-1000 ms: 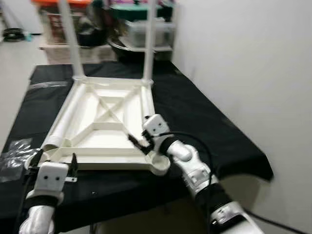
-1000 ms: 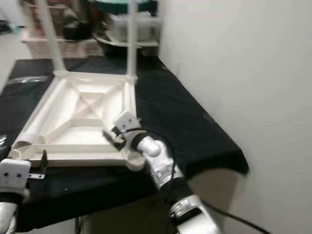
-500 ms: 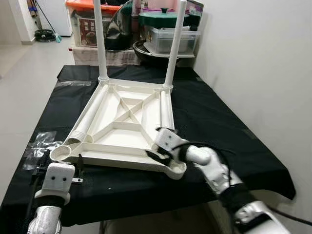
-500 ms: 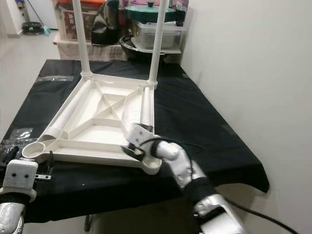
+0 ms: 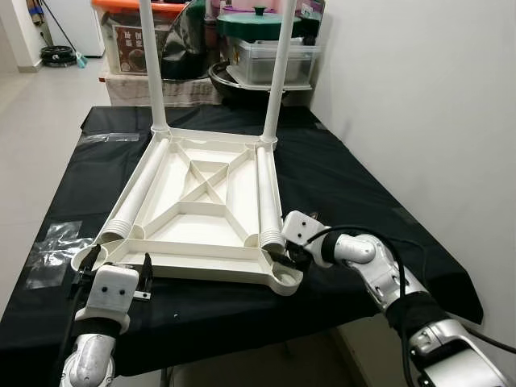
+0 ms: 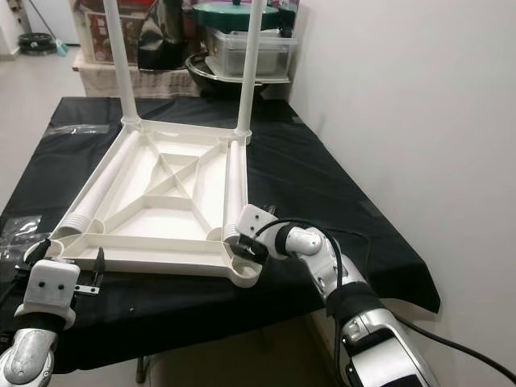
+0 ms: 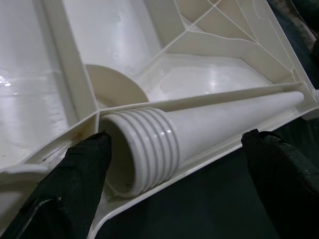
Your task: Building children table
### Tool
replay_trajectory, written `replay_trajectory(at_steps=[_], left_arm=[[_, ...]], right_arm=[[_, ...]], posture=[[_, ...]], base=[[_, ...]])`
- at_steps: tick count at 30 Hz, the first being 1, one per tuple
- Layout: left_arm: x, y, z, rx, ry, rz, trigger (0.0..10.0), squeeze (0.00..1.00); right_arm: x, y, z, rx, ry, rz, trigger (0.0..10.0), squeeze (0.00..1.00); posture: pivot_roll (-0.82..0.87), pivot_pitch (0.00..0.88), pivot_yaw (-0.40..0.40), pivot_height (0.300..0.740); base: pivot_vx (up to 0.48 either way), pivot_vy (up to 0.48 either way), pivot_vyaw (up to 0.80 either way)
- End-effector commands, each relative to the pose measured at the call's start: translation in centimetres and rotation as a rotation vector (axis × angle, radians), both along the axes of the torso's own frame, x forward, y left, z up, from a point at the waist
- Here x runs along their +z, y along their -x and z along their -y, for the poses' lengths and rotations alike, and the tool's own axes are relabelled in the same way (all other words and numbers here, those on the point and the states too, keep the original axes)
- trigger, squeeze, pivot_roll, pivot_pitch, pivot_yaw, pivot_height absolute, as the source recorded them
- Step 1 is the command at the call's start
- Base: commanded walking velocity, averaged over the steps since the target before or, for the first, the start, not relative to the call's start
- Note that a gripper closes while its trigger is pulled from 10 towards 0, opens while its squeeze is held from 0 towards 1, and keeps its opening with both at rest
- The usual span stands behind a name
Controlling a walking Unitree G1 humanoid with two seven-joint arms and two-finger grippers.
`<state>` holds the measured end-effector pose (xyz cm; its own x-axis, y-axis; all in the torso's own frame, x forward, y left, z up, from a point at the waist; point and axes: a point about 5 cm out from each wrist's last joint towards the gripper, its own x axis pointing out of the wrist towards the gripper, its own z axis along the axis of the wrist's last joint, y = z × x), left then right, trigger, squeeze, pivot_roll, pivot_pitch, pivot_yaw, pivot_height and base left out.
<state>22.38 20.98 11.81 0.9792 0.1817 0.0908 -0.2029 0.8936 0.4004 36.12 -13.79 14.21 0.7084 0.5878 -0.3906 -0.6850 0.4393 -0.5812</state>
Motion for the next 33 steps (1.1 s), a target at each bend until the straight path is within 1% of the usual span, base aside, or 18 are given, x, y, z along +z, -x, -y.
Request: replay_trajectory(at_steps=[1,6,11,12,13,14,15,17,18,21,22,25,26,28,29,31,32,33], left_arm=[[-0.1,-0.2,0.0,-0.004,-0.007,0.001,10.0,0.00],[-0.1,-0.4,0.4,-0.016,-0.006,0.006,10.0,0.00],[-0.1,-0.5,0.6,-0.024,-0.009,0.007,10.0,0.00],[-0.1,-0.5,0.5,-0.024,-0.010,0.006,10.0,0.00],[-0.1,-0.5,0.5,-0.024,-0.010,0.006,10.0,0.00],[-0.1,-0.5,0.4,-0.023,-0.012,0.005,10.0,0.00],[-0.1,-0.5,0.4,-0.023,-0.012,0.005,10.0,0.00],[-0.1,-0.6,0.4,-0.020,-0.013,0.006,10.0,0.00],[-0.1,-0.6,0.5,-0.019,-0.012,0.007,10.0,0.00],[-0.1,-0.6,0.5,-0.018,-0.011,0.007,10.0,0.00],[-0.1,-0.6,0.5,-0.017,-0.011,0.007,10.0,0.00],[-0.1,-0.6,0.5,-0.017,-0.011,0.007,10.0,0.00],[-0.2,-0.6,0.6,-0.017,-0.010,0.005,10.0,0.00],[-0.2,-0.6,0.6,-0.017,-0.010,0.005,10.0,0.00],[-0.3,-0.6,0.6,-0.018,-0.010,0.004,10.0,0.00],[-0.3,-0.6,0.6,-0.018,-0.010,0.004,10.0,0.00],[-0.3,-0.8,0.7,-0.022,-0.011,0.004,10.0,0.00],[-0.3,-0.8,0.7,-0.022,-0.011,0.004,10.0,0.00]], right_arm=[[0.0,-0.5,0.2,-0.060,-0.011,-0.002,10.0,0.00],[-0.1,-0.7,-0.2,-0.091,-0.015,-0.001,10.0,0.00],[-0.8,-0.8,0.0,-0.106,0.065,0.018,10.0,0.00],[-0.7,-1.0,0.2,-0.139,0.079,0.049,10.0,0.00],[-0.7,-1.0,0.2,-0.139,0.079,0.049,10.0,0.00],[-0.3,-1.5,0.4,-0.186,0.099,0.102,10.0,0.00],[-0.3,-1.5,0.4,-0.186,0.099,0.102,10.0,0.00],[0.6,-2.3,1.1,-0.319,0.112,0.220,10.0,0.00],[1.1,-2.6,1.3,-0.384,0.065,0.284,4.3,0.00],[1.5,-2.7,1.3,-0.424,0.029,0.320,4.3,0.00],[1.7,-2.7,1.3,-0.445,0.006,0.340,0.0,0.00],[1.7,-2.7,1.3,-0.445,0.006,0.340,0.0,0.00],[2.3,-2.5,0.5,-0.473,-0.117,0.394,0.0,0.00],[2.3,-2.5,0.5,-0.473,-0.117,0.394,0.0,0.00],[2.4,-1.9,-0.5,-0.468,-0.249,0.409,0.0,0.00],[2.4,-1.9,-0.5,-0.468,-0.249,0.409,0.0,0.00],[2.3,-1.1,-1.7,-0.421,-0.365,0.402,0.0,0.00],[2.3,-1.1,-1.7,-0.421,-0.365,0.402,0.0,0.00]], posture=[[0.13,0.000,-0.121,0.740],[0.13,0.000,-0.119,0.740],[0.14,0.000,-0.122,0.740],[0.14,0.000,-0.122,0.740],[0.14,0.000,-0.122,0.740],[0.13,0.000,-0.122,0.740],[0.13,0.000,-0.122,0.740],[0.14,0.000,-0.125,0.740],[0.14,0.000,-0.131,0.740],[0.14,0.000,-0.133,0.740],[0.14,0.000,-0.133,0.740],[0.14,0.000,-0.133,0.740],[0.13,0.000,-0.132,0.740],[0.13,0.000,-0.132,0.740],[0.13,0.000,-0.128,0.740],[0.13,0.000,-0.128,0.740],[0.12,0.000,-0.126,0.740],[0.12,0.000,-0.126,0.740]], base=[[0.000,0.000,0.00],[0.000,0.000,0.00],[0.000,0.000,0.00],[0.000,0.000,0.00],[0.000,0.000,0.00],[0.000,0.000,0.00],[0.000,0.000,0.00],[0.000,0.000,0.00],[0.000,0.000,0.00],[0.000,0.000,0.00],[0.000,0.000,0.00],[0.000,0.000,0.00],[0.000,0.000,0.00],[0.000,0.000,0.00],[0.000,0.000,0.00],[0.000,0.000,0.00],[0.000,0.000,0.00],[0.000,0.000,0.00]])
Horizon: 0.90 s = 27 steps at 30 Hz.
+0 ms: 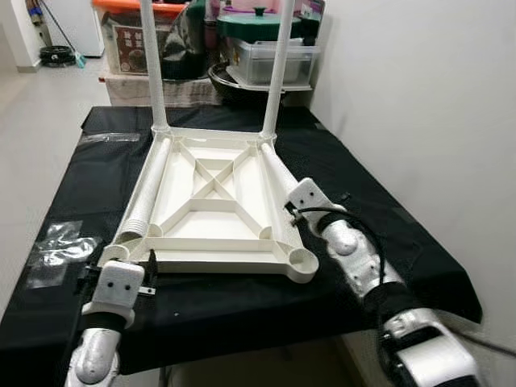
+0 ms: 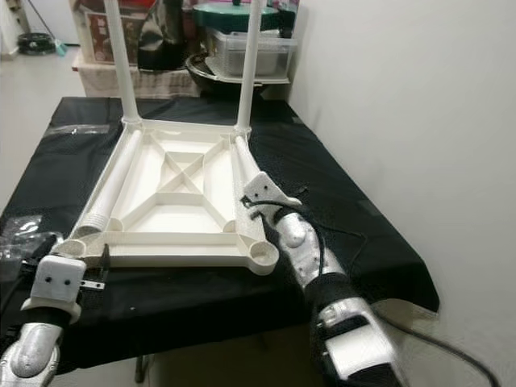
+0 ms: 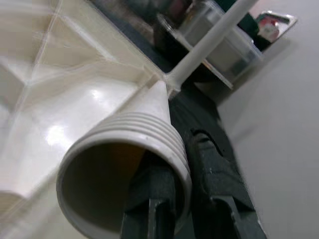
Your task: Building children table
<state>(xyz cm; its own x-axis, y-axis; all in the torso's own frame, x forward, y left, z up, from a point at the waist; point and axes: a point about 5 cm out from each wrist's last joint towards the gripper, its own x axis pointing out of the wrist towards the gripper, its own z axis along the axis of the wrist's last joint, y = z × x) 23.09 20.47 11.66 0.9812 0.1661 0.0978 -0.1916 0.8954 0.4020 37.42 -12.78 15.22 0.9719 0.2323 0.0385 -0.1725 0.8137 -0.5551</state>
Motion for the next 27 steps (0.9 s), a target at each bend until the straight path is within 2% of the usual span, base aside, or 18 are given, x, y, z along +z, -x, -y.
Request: replay_trajectory(at_steps=[1,2,7,8,9,10,11,12,13,14,16,18,20,21,22,23,24,27], left_arm=[[-0.2,-0.1,0.2,-0.006,-0.008,-0.002,10.0,0.00],[-0.2,-0.2,0.1,-0.008,-0.011,-0.002,10.0,0.00],[0.0,-0.7,-0.2,-0.009,-0.021,0.005,10.0,0.00],[0.2,-1.0,-0.3,-0.011,-0.022,0.011,10.0,0.00],[0.2,-1.0,-0.3,-0.011,-0.022,0.011,10.0,0.00],[0.3,-1.3,-0.4,-0.011,-0.003,0.016,10.0,0.00],[0.7,-1.6,-0.7,-0.002,0.065,0.028,10.0,0.00],[0.7,-1.6,-0.7,-0.002,0.065,0.028,10.0,0.00],[1.2,-1.9,-1.0,0.000,0.205,0.049,10.0,0.00],[1.2,-1.9,-1.0,0.000,0.205,0.049,10.0,0.00],[2.5,-2.4,-1.3,-0.032,0.496,0.113,10.0,0.00],[2.5,-2.4,-1.3,-0.032,0.496,0.113,10.0,0.00],[5.4,-2.7,-0.9,-0.200,0.863,0.265,10.0,0.00],[5.4,-2.7,-0.9,-0.200,0.863,0.265,10.0,0.00],[7.0,-2.6,-0.4,-0.316,1.018,0.342,10.0,0.00],[7.0,-2.6,-0.4,-0.316,1.018,0.342,10.0,0.00],[7.6,-2.7,0.2,-0.416,1.135,0.387,10.0,0.00],[8.2,-2.2,-0.2,-0.483,1.220,0.449,10.0,0.00]], right_arm=[[1.2,0.2,-0.7,0.048,-0.059,0.070,0.0,0.00],[1.3,0.9,-1.5,0.110,-0.142,0.092,0.0,0.00],[1.8,1.4,-2.0,0.212,-0.239,0.098,0.0,0.00],[2.5,1.5,-2.0,0.250,-0.324,0.095,0.0,0.00],[2.5,1.5,-2.0,0.250,-0.324,0.095,0.0,0.00],[3.1,1.4,-2.0,0.278,-0.410,0.087,0.0,0.00],[4.0,1.5,-2.0,0.326,-0.579,0.053,0.0,0.00],[4.0,1.5,-2.0,0.326,-0.579,0.053,0.0,0.00],[4.7,1.7,-2.2,0.413,-0.729,0.010,0.0,0.00],[4.7,1.7,-2.2,0.413,-0.729,0.010,0.0,0.00],[5.5,2.6,-2.7,0.571,-0.911,-0.055,0.0,0.00],[5.5,2.6,-2.7,0.571,-0.911,-0.055,0.0,0.00],[5.2,3.9,-3.5,0.722,-1.002,-0.143,0.0,0.00],[5.2,3.9,-3.5,0.722,-1.002,-0.143,0.0,0.00],[4.7,4.4,-3.8,0.765,-1.040,-0.183,0.0,0.00],[4.7,4.4,-3.8,0.765,-1.040,-0.183,0.0,0.00],[4.3,4.7,-3.9,0.778,-1.076,-0.214,0.0,0.00],[3.7,4.7,-4.2,0.797,-1.111,-0.260,0.0,0.00]], posture=[[0.12,0.000,-0.126,0.740],[0.11,0.000,-0.124,0.740],[0.10,0.000,-0.118,0.740],[0.10,0.000,-0.112,0.740],[0.10,0.000,-0.112,0.740],[0.09,0.000,-0.109,0.740],[0.09,0.000,-0.104,0.740],[0.09,0.000,-0.104,0.740],[0.09,0.000,-0.101,0.740],[0.09,0.000,-0.101,0.740],[0.09,0.000,-0.101,0.740],[0.09,0.000,-0.101,0.740],[0.10,0.000,-0.107,0.740],[0.10,0.000,-0.107,0.740],[0.10,0.000,-0.108,0.740],[0.10,0.000,-0.108,0.740],[0.10,0.000,-0.108,0.740],[0.11,0.000,-0.113,0.740]], base=[[0.000,0.000,0.00],[0.000,0.000,0.00],[0.000,0.000,0.00],[0.000,0.000,0.00],[0.000,0.000,0.00],[0.000,0.000,0.00],[0.000,0.000,0.00],[0.000,0.000,0.00],[0.000,0.000,0.00],[0.000,0.000,0.00],[0.000,0.000,0.00],[0.000,0.000,0.00],[0.000,0.000,0.00],[0.000,0.000,0.00],[0.000,0.000,0.00],[0.000,0.000,0.00],[0.000,0.000,0.00],[0.000,0.000,0.00]])
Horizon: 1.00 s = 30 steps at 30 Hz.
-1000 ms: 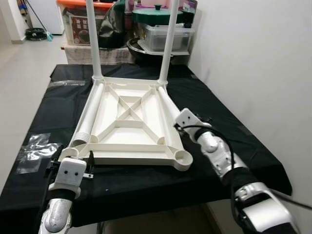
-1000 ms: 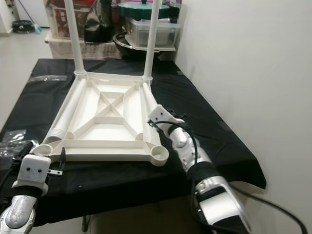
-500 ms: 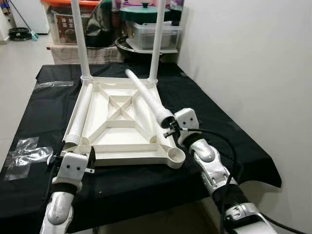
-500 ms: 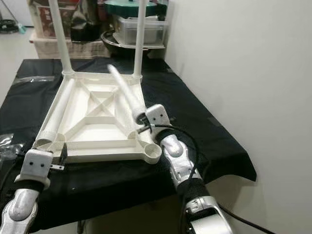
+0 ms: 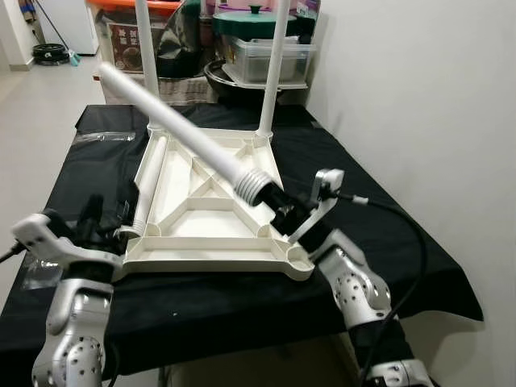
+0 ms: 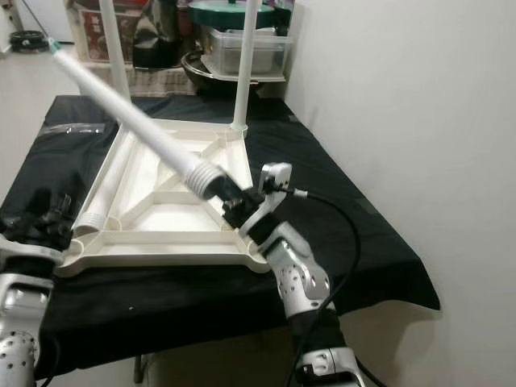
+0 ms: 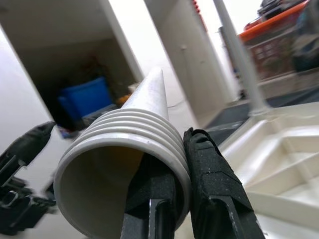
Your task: Building children table
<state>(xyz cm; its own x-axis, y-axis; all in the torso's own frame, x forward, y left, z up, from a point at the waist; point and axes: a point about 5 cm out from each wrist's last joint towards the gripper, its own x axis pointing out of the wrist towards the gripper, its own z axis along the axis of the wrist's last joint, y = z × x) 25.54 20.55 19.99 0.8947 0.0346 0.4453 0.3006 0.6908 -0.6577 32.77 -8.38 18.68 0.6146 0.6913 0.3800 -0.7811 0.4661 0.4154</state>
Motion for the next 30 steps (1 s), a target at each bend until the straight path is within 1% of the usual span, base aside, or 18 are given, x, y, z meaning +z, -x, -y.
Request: replay_trajectory(at_steps=[1,2,3,4,6,8,9,11,12,14,16,17,18,21,23,25,29,30], left_arm=[[0.3,0.7,-0.5,-0.053,0.122,0.058,10.0,0.00],[0.8,1.0,-0.5,-0.064,0.167,0.088,10.0,0.00],[0.8,1.0,-0.5,-0.064,0.167,0.088,10.0,0.00],[1.2,1.1,-0.5,-0.067,0.209,0.101,10.0,0.00],[1.2,1.1,-0.5,-0.067,0.209,0.101,10.0,0.00],[1.2,0.8,-0.5,-0.069,0.294,0.092,10.0,0.00],[1.2,0.8,-0.5,-0.069,0.294,0.092,10.0,0.00],[1.2,0.4,-1.0,-0.084,0.358,0.107,10.0,0.00],[1.2,0.4,-1.0,-0.084,0.358,0.107,10.0,0.00],[2.0,0.1,-1.9,-0.088,0.393,0.142,10.0,0.00],[2.3,0.0,-2.2,-0.081,0.399,0.152,10.0,0.00],[2.7,0.0,-2.8,-0.072,0.414,0.182,0.0,0.00],[2.7,0.0,-2.8,-0.072,0.414,0.182,0.0,0.00],[3.1,0.1,-3.9,-0.047,0.424,0.204,0.0,0.00],[3.7,0.5,-4.4,-0.041,0.432,0.226,0.0,0.00],[3.9,0.7,-4.4,-0.044,0.437,0.236,0.0,0.00],[5.5,1.3,-3.2,-0.114,0.418,0.280,0.0,0.00],[5.5,1.3,-3.2,-0.114,0.418,0.280,0.0,0.00]], right_arm=[[-0.5,0.3,-0.1,0.072,-0.063,-0.037,0.0,0.00],[-1.1,0.8,-0.4,0.142,-0.078,-0.058,0.0,0.00],[-1.1,0.8,-0.4,0.142,-0.078,-0.058,0.0,0.00],[-1.4,1.4,-0.7,0.222,-0.081,-0.057,0.0,0.00],[-1.4,1.4,-0.7,0.222,-0.081,-0.057,0.0,0.00],[-1.6,2.9,-0.7,0.381,-0.083,-0.042,0.0,0.00],[-1.6,2.9,-0.7,0.381,-0.083,-0.042,0.0,0.00],[-2.0,4.5,-0.3,0.502,-0.032,-0.008,0.0,0.00],[-2.0,4.5,-0.3,0.502,-0.032,-0.008,0.0,0.00],[-3.0,5.4,0.2,0.561,0.035,-0.021,0.0,0.00],[-3.3,5.5,0.4,0.568,0.051,-0.031,0.0,0.00],[-3.5,5.5,0.6,0.570,0.055,-0.038,0.0,0.00],[-3.5,5.5,0.6,0.570,0.055,-0.038,0.0,0.00],[-3.8,5.3,1.2,0.576,0.071,-0.041,0.0,0.00],[-4.0,5.2,1.5,0.596,0.106,-0.036,0.0,0.00],[-4.1,5.1,1.5,0.592,0.122,-0.037,0.0,0.00],[-4.5,4.1,1.4,0.534,0.203,-0.039,0.0,0.00],[-4.5,4.1,1.4,0.534,0.203,-0.039,0.0,0.00]], posture=[[0.11,0.000,-0.119,0.740],[0.12,0.000,-0.121,0.740],[0.12,0.000,-0.121,0.740],[0.12,0.000,-0.122,0.740],[0.12,0.000,-0.122,0.740],[0.11,0.000,-0.119,0.740],[0.11,0.000,-0.119,0.740],[0.11,0.000,-0.115,0.740],[0.11,0.000,-0.115,0.740],[0.11,0.000,-0.118,0.740],[0.11,0.000,-0.118,0.740],[0.11,0.000,-0.118,0.740],[0.11,0.000,-0.118,0.740],[0.11,0.000,-0.119,0.740],[0.11,0.000,-0.123,0.740],[0.11,0.000,-0.123,0.740],[0.12,0.000,-0.129,0.740],[0.12,0.000,-0.129,0.740]], base=[[0.000,0.000,0.00],[0.000,0.000,0.00],[0.000,0.000,0.00],[0.000,0.000,0.00],[0.000,0.000,0.00],[0.000,0.000,0.00],[0.000,0.000,0.00],[0.000,0.000,0.00],[0.000,0.000,0.00],[0.000,0.000,0.00],[0.000,0.000,0.00],[0.000,0.000,0.00],[0.000,0.000,0.00],[0.000,0.000,0.00],[0.000,0.000,0.00],[0.000,0.000,0.00],[0.000,0.000,0.00],[0.000,0.000,0.00]])
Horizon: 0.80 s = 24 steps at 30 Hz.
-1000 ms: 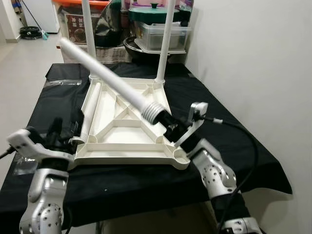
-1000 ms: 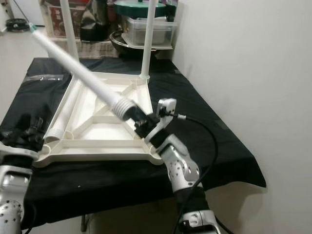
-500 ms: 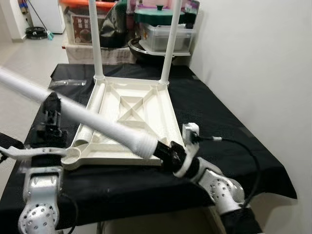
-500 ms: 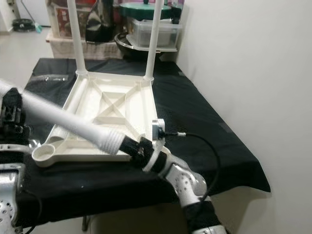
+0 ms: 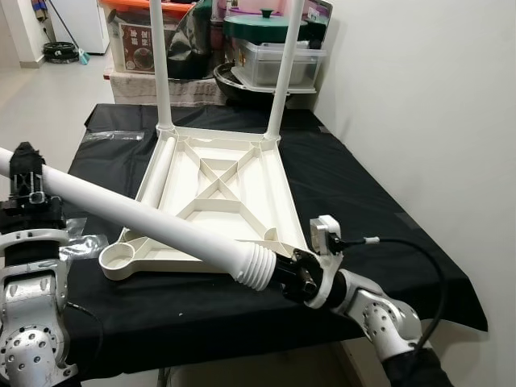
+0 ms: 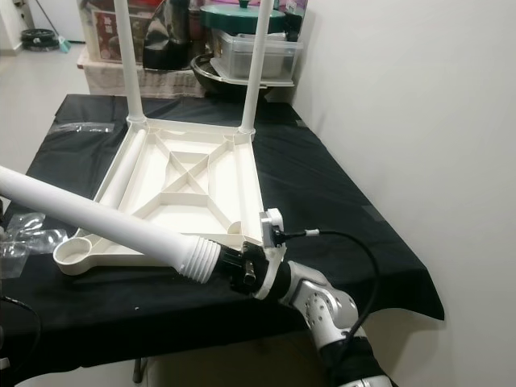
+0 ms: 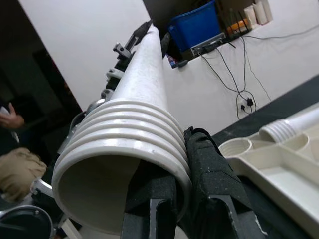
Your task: Building children table
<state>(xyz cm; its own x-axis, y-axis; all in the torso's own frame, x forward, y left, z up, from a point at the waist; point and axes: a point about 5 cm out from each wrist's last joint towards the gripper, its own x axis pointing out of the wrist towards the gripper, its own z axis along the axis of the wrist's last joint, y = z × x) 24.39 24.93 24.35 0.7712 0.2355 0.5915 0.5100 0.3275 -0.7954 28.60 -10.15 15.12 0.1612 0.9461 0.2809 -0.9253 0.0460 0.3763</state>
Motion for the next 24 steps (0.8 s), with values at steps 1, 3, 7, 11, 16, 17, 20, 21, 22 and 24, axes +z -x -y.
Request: replay_trajectory(at_steps=[1,3,7,11,16,17,20,21,22,24], left_arm=[[1.3,0.2,1.6,-0.064,-0.053,0.049,0.0,0.00],[1.4,0.2,1.9,-0.076,-0.055,0.047,0.0,0.00],[1.8,0.2,3.0,-0.132,-0.083,0.038,0.0,0.00],[2.3,-0.2,3.5,-0.177,-0.150,0.005,10.0,0.00],[2.9,-0.6,2.4,-0.141,-0.155,-0.015,10.0,0.00],[2.9,-0.6,2.4,-0.141,-0.155,-0.015,10.0,0.00],[4.2,-0.7,0.8,-0.094,-0.177,-0.008,10.0,0.00],[5.2,-0.5,-0.2,-0.062,-0.190,0.020,10.0,0.00],[5.2,-0.5,-0.2,-0.062,-0.190,0.020,10.0,0.00],[6.5,0.1,-1.2,-0.022,-0.212,0.068,10.0,0.00]], right_arm=[[-1.0,-0.7,-0.4,-0.058,0.115,-0.026,0.0,0.00],[-1.0,-1.4,-0.5,-0.108,0.136,-0.029,0.0,0.00],[-1.2,-3.6,-0.3,-0.285,0.221,-0.067,10.0,0.00],[-0.4,-5.4,0.4,-0.402,0.311,-0.023,10.0,1.00],[0.0,-5.1,1.5,-0.325,0.341,0.015,10.0,1.00],[0.0,-5.1,1.5,-0.325,0.341,0.015,10.0,1.00],[0.1,-4.1,4.0,-0.191,0.408,0.090,10.0,0.96],[-0.2,-3.7,5.5,-0.154,0.483,0.133,10.0,0.00],[-0.2,-3.7,5.5,-0.154,0.483,0.133,10.0,0.00],[-0.6,-3.6,7.8,-0.143,0.590,0.181,10.0,0.00]], posture=[[0.12,0.000,-0.129,0.740],[0.12,0.000,-0.134,0.740],[0.13,0.000,-0.135,0.740],[0.12,0.000,-0.135,0.740],[0.12,0.000,-0.137,0.740],[0.12,0.000,-0.137,0.740],[0.11,0.000,-0.142,0.740],[0.11,0.000,-0.145,0.740],[0.11,0.000,-0.145,0.740],[0.11,0.000,-0.148,0.740]], base=[[0.000,0.000,0.00],[0.000,0.000,0.00],[0.000,0.000,0.00],[0.000,0.000,0.00],[0.000,0.000,0.00],[0.000,0.000,0.00],[0.000,0.000,0.00],[0.000,0.000,0.00],[0.000,0.000,0.00],[0.000,0.000,0.00]])
